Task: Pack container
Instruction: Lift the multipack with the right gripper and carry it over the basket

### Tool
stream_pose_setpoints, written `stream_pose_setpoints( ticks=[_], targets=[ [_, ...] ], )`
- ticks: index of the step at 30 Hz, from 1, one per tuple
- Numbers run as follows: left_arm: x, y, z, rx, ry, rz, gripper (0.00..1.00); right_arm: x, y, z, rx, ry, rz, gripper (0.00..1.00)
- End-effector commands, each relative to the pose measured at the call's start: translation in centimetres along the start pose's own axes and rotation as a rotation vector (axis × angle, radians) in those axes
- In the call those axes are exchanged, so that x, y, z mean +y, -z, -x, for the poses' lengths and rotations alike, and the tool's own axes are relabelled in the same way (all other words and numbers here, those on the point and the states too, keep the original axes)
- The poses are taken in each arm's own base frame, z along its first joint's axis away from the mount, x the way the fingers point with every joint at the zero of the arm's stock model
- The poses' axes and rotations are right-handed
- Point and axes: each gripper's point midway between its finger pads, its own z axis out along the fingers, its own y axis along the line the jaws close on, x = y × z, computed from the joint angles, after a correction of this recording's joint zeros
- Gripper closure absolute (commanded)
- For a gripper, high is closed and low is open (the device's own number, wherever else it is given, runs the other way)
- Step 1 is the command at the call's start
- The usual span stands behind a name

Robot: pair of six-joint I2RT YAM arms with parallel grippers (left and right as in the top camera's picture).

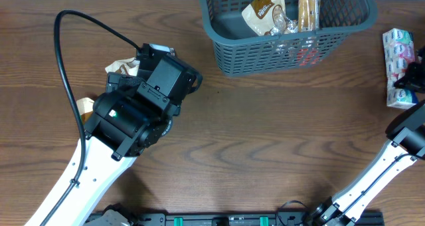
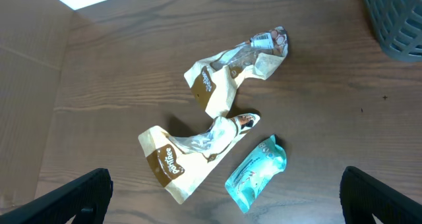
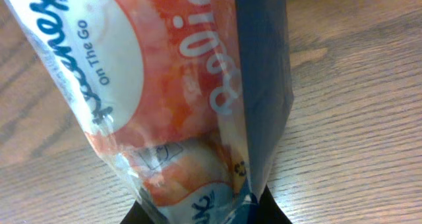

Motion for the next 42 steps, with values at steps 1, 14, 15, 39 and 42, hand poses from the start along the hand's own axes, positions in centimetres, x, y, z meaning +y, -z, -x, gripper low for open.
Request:
stream_pose_setpoints(
  ticks=[1,14,15,39,42],
  targets=[
    [0.2,-0.2,-0.1,0.006,0.002,0.016,0.01,1.7,4.8,2.3,-0.124,-0.013,0.001,0.99],
    [0.2,-0.2,-0.1,0.006,0.002,0.016,0.02,9.0,30.4,3.4,-0.686,0.128,-0.002,0.99],
    [0.2,-0.2,-0.1,0.006,0.002,0.016,0.01,10.5,32.5,2.9,-0.735,0.152,0.016,0.99],
    [0.2,-0.2,-0.1,0.006,0.002,0.016,0.01,38.3,29.9,2.7,-0.755,0.531,-0.017,0.98],
    [0.2,-0.2,-0.1,0.006,0.001,0.016,0.01,37.9,27.6,3.7,-0.715,0.499,-0.022,0.98]
  ],
)
